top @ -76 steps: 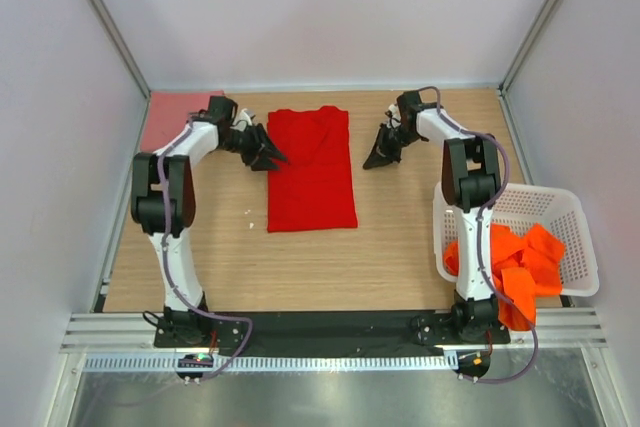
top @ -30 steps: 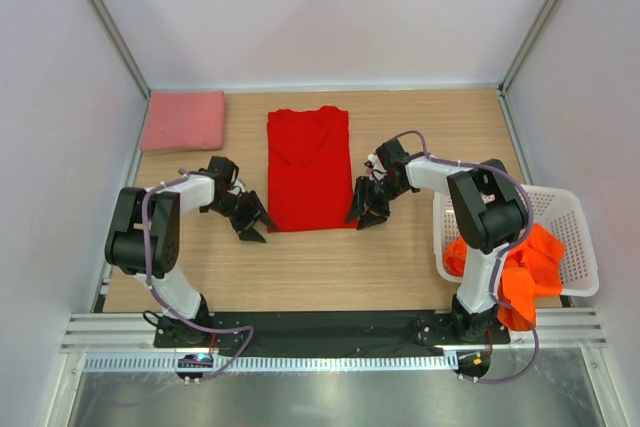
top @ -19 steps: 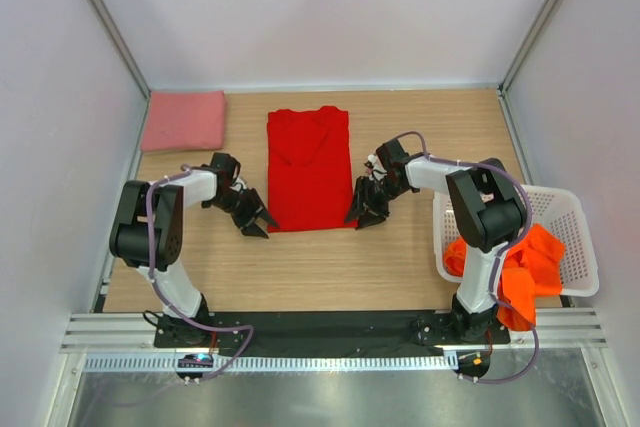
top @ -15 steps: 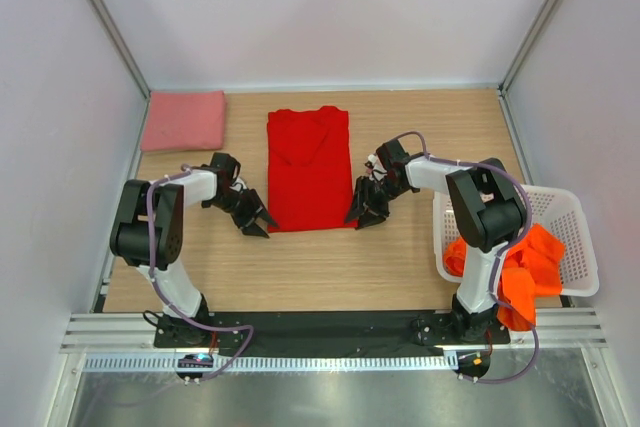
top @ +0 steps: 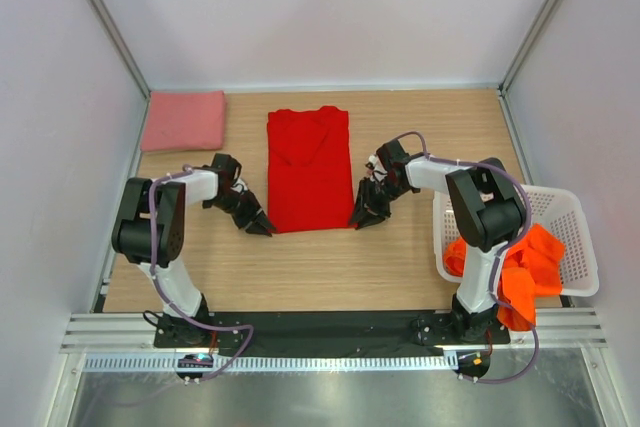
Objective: Fold and stack the t-shirts
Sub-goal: Fold the tshirt
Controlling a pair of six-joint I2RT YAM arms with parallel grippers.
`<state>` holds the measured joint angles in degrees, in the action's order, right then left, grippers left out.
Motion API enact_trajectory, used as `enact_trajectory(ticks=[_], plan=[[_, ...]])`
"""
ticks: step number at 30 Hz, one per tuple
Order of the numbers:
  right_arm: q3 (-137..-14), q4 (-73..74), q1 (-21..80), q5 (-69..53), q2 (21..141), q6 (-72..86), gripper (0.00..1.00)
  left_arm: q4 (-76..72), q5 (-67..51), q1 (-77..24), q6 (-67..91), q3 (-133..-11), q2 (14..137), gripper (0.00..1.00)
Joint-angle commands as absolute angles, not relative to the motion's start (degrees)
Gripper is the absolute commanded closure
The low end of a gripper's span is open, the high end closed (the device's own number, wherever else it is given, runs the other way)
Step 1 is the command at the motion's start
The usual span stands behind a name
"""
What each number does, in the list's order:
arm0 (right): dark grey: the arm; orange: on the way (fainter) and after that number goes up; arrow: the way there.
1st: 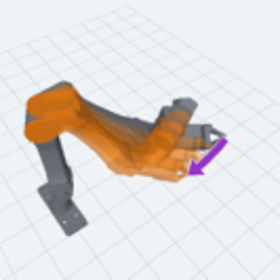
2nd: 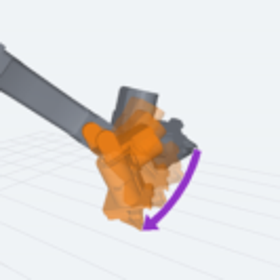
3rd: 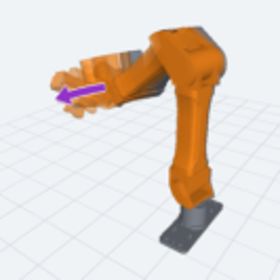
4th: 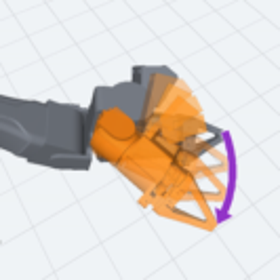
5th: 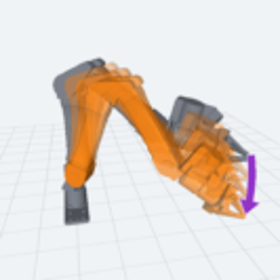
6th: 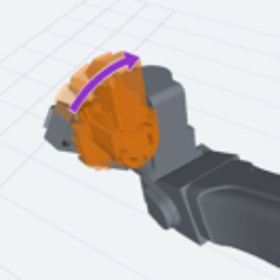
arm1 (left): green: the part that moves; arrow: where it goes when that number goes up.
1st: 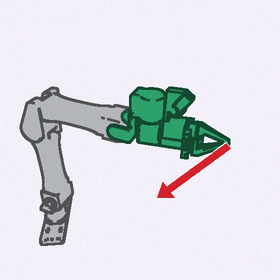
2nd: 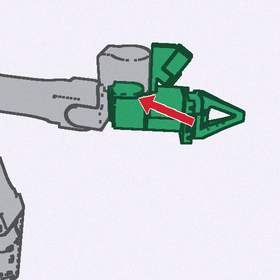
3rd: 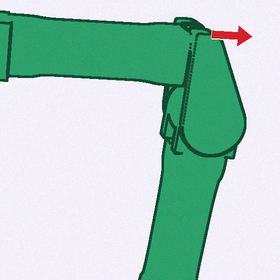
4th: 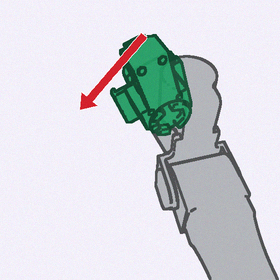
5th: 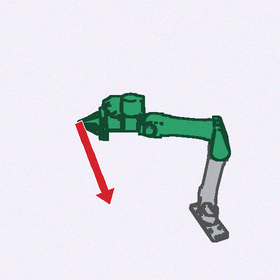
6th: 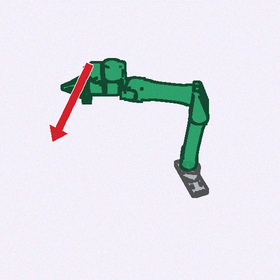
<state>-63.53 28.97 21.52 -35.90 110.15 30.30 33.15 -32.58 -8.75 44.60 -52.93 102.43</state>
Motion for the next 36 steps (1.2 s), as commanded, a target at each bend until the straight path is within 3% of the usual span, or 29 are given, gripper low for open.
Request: enact_trajectory(ticks=[1, 5, 9, 31, 33, 34, 36], plan=[[-63.9, 30.0, 21.2, -32.3, 111.5, 28.8, 0.74, 30.5, -27.5, -9.6, 42.2, -52.7, 104.9, 0.82], [-63.3, 28.9, 21.2, -32.9, 111.9, 29.0, 0.85, 30.3, -27.4, -10.4, 41.4, -53.2, 105.6, 0.99], [-61.7, 28.1, 21.4, -32.8, 111.4, 29.4, 0.98, 30.4, -27.4, -11.2, 41.7, -51.9, 104.8, 1.0], [-44.2, 24.5, 22.7, -33.0, 97.2, 29.8, 0.98, 33.1, -24.7, -14.1, 44.0, -37.7, 89.2, 1.0], [-43.7, 23.6, 22.7, -33.1, 96.4, 30.1, 0.94, 33.1, -24.4, -14.1, 44.1, -36.7, 87.9, 0.93], [-43.5, 23.5, 22.6, -33.0, 96.1, 30.3, 0.9, 33.1, -24.3, -14.1, 44.5, -36.5, 87.5, 0.79], [-43.6, 23.3, 22.6, -33.0, 95.5, 30.8, 0.8, 33.0, -24.3, -14.2, 44.8, -36.6, 86.2, 0.69]])
